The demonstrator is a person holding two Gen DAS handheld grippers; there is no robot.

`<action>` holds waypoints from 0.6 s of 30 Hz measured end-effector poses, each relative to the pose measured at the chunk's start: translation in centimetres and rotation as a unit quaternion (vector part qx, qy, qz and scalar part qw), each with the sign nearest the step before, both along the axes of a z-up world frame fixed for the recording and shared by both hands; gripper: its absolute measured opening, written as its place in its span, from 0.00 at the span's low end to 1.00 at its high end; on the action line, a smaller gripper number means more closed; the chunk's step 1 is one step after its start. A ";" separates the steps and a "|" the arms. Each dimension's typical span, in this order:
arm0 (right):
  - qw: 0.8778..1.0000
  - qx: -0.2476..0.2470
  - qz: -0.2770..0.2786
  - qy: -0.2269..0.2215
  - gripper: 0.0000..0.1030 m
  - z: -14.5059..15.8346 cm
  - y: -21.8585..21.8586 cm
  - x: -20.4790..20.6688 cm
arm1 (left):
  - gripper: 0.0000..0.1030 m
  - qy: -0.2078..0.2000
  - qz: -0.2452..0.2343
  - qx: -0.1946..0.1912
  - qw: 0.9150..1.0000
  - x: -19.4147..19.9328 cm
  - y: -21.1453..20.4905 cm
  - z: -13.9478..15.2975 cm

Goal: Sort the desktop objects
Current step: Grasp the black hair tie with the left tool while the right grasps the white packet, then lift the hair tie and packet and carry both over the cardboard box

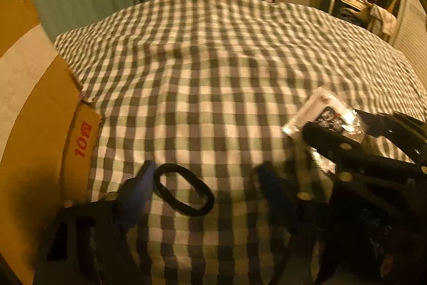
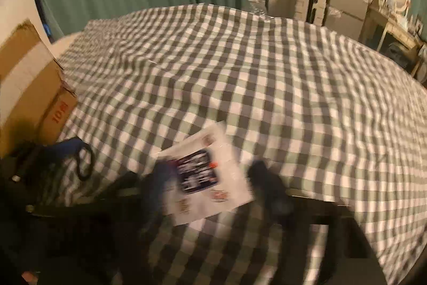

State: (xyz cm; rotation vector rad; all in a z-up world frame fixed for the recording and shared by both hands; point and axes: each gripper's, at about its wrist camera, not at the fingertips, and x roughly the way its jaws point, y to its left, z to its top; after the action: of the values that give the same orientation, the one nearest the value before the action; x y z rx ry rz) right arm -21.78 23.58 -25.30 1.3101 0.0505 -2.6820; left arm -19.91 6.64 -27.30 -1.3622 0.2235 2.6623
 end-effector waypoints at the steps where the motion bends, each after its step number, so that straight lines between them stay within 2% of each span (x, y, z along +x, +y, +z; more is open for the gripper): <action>1: 1.000 -0.006 0.000 -0.001 0.49 0.1 0.2 0.0 | 0.60 0.003 -0.012 -0.004 1.000 0.2 0.4 0.1; 3: 1.000 -0.011 -0.001 -0.003 0.45 0.1 0.4 0.1 | 0.32 0.008 -0.031 -0.010 0.999 0.7 1.2 0.4; 4: 1.000 -0.013 0.001 -0.004 0.42 0.2 0.4 0.2 | 0.26 0.010 -0.039 -0.013 0.999 1.1 1.6 0.7; 5: 1.000 -0.016 0.000 -0.003 0.38 0.3 0.4 0.3 | 0.14 0.011 -0.045 -0.015 0.999 1.4 1.9 0.9; 6: 1.000 -0.020 0.000 -0.003 0.33 0.4 0.6 0.4 | 0.10 0.012 -0.047 -0.019 0.999 1.5 2.1 0.9; 9: 0.999 -0.050 -0.001 -0.003 0.23 0.7 1.1 0.6 | 0.05 0.015 -0.043 -0.014 0.999 1.7 1.9 1.2; 13: 0.998 -0.066 -0.002 0.005 0.13 1.0 1.1 1.0 | 0.04 0.021 -0.041 -0.016 0.999 1.7 2.2 1.6; 14: 0.998 -0.068 -0.003 0.009 0.07 1.3 1.1 1.2 | 0.04 0.021 -0.041 -0.015 0.999 1.7 2.1 1.8; 18: 0.997 -0.070 -0.010 0.022 0.05 2.1 1.4 1.9 | 0.04 0.024 -0.032 -0.012 0.999 1.3 1.8 3.0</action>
State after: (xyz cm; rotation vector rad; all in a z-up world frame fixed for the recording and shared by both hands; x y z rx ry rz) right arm -19.85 24.95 -23.21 1.2166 -0.1438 -2.6749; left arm -18.60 8.46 -24.32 -1.2757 0.2995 2.6513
